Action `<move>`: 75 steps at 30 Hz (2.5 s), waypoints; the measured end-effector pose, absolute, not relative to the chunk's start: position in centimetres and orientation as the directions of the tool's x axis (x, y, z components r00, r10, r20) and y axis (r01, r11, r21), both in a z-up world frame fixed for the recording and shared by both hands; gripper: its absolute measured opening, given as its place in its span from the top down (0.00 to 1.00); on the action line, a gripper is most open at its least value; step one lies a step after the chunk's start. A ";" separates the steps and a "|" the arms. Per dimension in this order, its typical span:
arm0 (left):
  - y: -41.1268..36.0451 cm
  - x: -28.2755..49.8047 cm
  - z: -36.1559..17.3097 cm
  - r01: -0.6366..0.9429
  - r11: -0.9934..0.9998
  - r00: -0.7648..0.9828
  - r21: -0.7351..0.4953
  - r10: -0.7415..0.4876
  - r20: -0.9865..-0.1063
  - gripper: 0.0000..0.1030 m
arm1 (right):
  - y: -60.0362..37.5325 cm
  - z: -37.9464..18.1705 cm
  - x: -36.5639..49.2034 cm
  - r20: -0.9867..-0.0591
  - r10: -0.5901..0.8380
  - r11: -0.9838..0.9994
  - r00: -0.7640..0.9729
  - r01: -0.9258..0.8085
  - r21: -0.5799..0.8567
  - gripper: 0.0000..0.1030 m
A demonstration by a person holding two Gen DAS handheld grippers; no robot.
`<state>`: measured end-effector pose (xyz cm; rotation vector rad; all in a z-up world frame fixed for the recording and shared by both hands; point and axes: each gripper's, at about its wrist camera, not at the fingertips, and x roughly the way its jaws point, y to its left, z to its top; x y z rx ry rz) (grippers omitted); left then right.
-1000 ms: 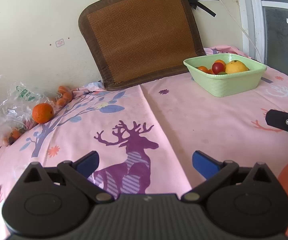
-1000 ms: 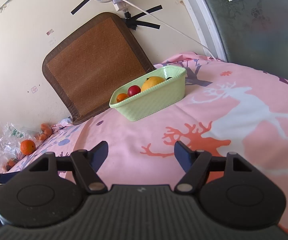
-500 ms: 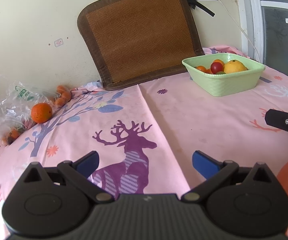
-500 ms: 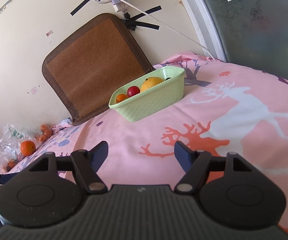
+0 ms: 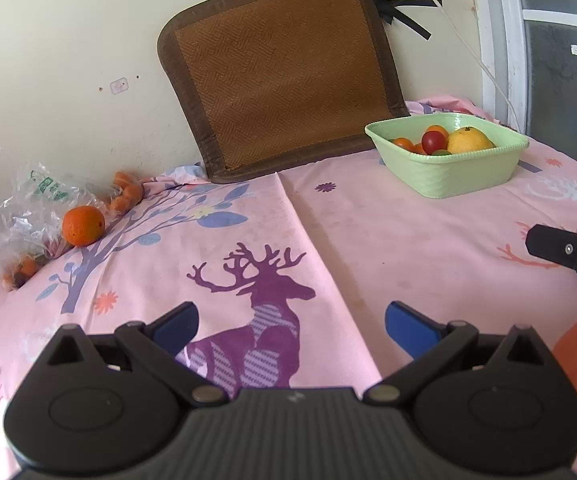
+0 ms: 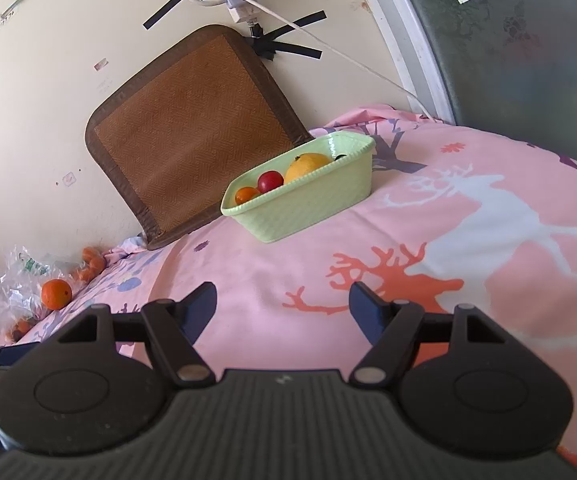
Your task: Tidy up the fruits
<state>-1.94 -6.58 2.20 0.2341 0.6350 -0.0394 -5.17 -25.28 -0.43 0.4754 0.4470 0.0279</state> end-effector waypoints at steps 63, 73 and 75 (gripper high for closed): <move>-7.0 -1.4 1.5 0.140 0.971 0.780 0.195 0.013 -0.626 0.00 | -25.6 -1.0 -5.0 -0.419 0.127 0.886 0.899 0.088 0.456 0.27; -6.9 -1.4 1.4 0.141 0.972 0.777 0.190 0.011 -0.630 0.00 | -25.6 -0.9 -5.0 -0.420 0.127 0.886 0.899 0.088 0.456 0.27; -6.8 -1.3 1.3 0.143 0.973 0.773 0.184 0.006 -0.635 0.00 | -25.6 -1.1 -5.0 -0.421 0.127 0.885 0.898 0.089 0.457 0.27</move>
